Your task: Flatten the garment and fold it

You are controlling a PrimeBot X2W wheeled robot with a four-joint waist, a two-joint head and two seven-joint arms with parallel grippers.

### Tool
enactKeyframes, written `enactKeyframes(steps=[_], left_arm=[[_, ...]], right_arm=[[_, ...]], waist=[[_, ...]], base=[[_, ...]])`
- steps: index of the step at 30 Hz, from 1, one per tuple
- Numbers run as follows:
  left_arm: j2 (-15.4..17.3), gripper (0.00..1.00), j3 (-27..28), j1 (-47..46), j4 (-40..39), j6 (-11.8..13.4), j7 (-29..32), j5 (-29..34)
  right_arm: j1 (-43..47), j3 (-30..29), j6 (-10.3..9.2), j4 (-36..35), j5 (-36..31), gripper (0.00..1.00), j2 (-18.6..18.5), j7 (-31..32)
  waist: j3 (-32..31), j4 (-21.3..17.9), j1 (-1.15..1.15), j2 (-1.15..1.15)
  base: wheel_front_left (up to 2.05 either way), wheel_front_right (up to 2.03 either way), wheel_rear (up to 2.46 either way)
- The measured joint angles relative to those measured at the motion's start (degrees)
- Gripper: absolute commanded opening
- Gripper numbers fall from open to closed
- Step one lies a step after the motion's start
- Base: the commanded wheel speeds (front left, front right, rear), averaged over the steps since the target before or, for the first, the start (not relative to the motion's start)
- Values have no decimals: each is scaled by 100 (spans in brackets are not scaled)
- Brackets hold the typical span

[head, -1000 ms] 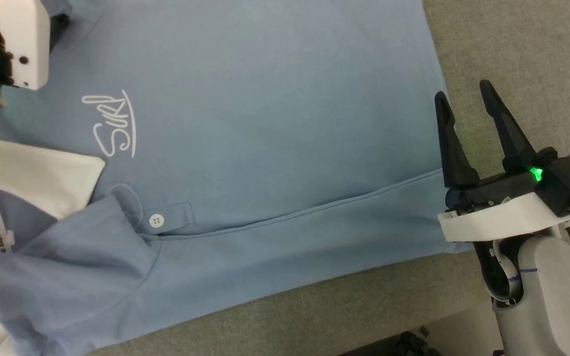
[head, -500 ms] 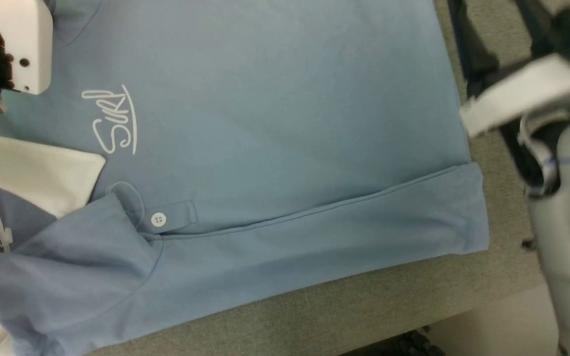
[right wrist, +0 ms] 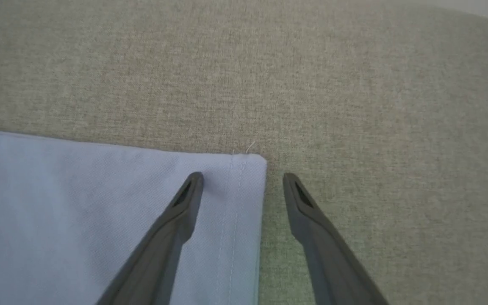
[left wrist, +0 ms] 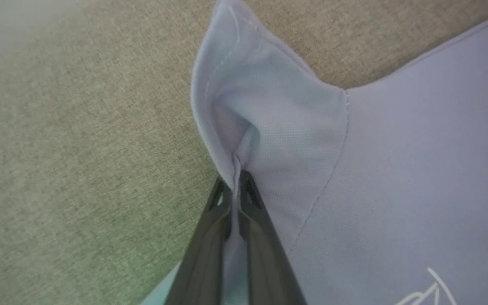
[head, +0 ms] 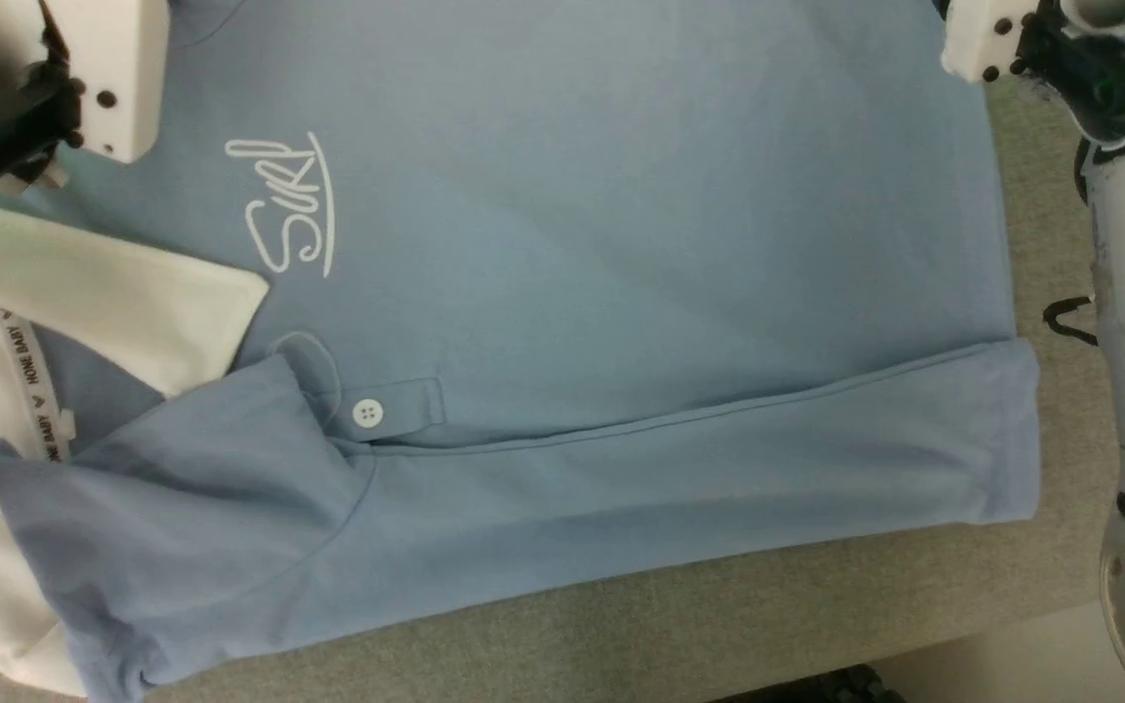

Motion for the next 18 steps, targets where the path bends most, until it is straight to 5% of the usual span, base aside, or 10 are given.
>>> enactKeyframes(steps=[6,7,10,14,18], left_arm=[[-163,0,-63,-103,29,-87,-101,-12],[-170,0,-80,-113,36,-91,-111,-12],[-197,0,-100,-127,65,-98,-143,-13],[-202,0,-96,-119,120,-125,-281,-24],[-172,0,-47,108,182,-248,-962,-52]], right_arm=[[-350,-321,-1,398,-316,95,86,760],[-409,-380,-1,439,-380,51,103,894],[-523,-510,-1,487,-581,0,185,1273],[-478,-573,0,350,-717,0,249,1464],[-146,-464,-1,-10,-549,0,293,955]], waist=[[54,175,0,0],[59,192,0,0],[63,216,0,0],[26,221,0,0],[-93,225,1,0]], base=[[0,0,0],[0,0,0],[0,0,0],[0,0,0],[0,0,0]])
